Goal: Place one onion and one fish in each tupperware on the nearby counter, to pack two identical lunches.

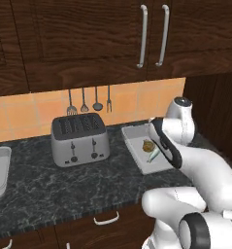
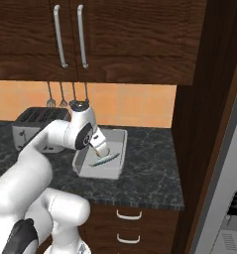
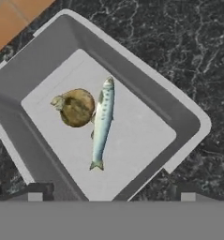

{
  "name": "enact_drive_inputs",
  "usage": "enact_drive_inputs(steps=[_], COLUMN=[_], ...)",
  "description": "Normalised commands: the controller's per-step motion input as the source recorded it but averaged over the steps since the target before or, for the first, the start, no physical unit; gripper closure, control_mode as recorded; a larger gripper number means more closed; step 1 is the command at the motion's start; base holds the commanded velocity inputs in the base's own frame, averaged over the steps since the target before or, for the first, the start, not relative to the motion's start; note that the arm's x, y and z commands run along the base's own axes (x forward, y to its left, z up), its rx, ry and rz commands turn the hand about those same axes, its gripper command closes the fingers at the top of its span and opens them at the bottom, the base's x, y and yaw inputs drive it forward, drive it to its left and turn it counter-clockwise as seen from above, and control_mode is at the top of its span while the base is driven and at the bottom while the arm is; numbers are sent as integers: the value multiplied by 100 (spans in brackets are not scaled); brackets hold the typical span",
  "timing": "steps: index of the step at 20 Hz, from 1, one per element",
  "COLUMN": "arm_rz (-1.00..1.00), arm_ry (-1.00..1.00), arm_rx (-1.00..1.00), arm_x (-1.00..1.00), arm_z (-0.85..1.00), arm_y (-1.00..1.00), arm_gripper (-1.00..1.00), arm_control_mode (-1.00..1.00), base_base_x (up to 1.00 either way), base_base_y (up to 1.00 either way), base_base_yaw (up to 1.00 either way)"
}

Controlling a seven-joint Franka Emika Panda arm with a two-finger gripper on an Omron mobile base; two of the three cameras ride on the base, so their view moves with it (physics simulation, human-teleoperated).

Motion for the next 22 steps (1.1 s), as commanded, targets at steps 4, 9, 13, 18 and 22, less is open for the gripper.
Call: enact_drive_inputs(steps=[4, 9, 13, 18, 22], arm_rz=[57, 54, 40, 25, 4], arm_ry=[-4, -11, -21, -29, -7], arm_rx=[-22, -21, -17, -12, -4], arm_x=[-59, -68, -98, -100, -25], arm_z=[57, 48, 37, 47, 9], arm_y=[36, 22, 2, 1, 2], arm_gripper=[-100, -100, -100, -100, -100], arm_control_mode=[-100, -100, -100, -100, 100], base_base_x=[0, 0, 0, 0, -75], base_base_y=[0, 0, 0, 0, 10], base_base_yaw=[0, 0, 0, 0, 3])
